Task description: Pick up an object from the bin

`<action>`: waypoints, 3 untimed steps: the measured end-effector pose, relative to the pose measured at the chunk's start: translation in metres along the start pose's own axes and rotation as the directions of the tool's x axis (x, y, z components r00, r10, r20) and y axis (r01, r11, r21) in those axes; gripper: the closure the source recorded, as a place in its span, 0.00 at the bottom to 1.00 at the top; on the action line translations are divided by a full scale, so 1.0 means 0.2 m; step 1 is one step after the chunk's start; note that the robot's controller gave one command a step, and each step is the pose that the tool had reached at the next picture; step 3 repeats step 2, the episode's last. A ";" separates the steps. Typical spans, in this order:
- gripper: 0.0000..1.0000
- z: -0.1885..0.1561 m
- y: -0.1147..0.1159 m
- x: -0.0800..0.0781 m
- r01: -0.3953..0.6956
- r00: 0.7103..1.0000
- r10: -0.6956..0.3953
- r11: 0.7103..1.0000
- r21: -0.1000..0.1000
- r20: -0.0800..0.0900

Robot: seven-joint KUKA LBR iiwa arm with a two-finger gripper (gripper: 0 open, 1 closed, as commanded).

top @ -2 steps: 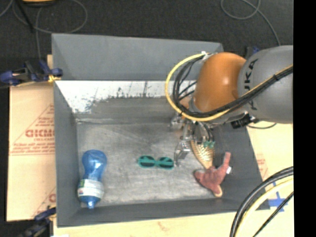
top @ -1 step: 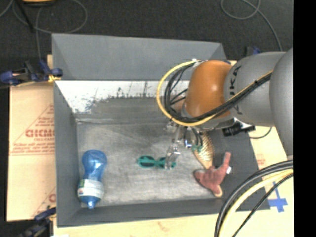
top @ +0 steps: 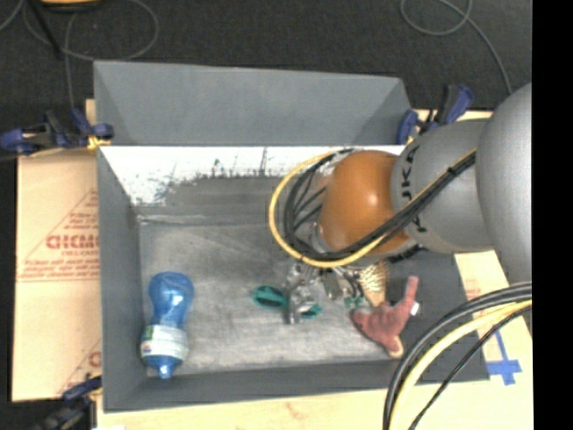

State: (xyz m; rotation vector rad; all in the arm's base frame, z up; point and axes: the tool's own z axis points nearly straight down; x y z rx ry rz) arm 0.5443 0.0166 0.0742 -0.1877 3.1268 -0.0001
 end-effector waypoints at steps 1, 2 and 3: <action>1.00 0.00 0.00 0.00 0.000 1.000 0.000 1.000 0.000 0.000; 1.00 -0.76 -0.01 0.07 -0.011 1.000 0.011 1.000 0.001 -0.003; 1.00 -0.76 -0.01 0.07 -0.011 1.000 0.011 1.000 0.001 -0.003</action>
Offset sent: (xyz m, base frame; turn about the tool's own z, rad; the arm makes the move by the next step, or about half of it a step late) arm -0.0175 -0.0021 0.1505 0.0102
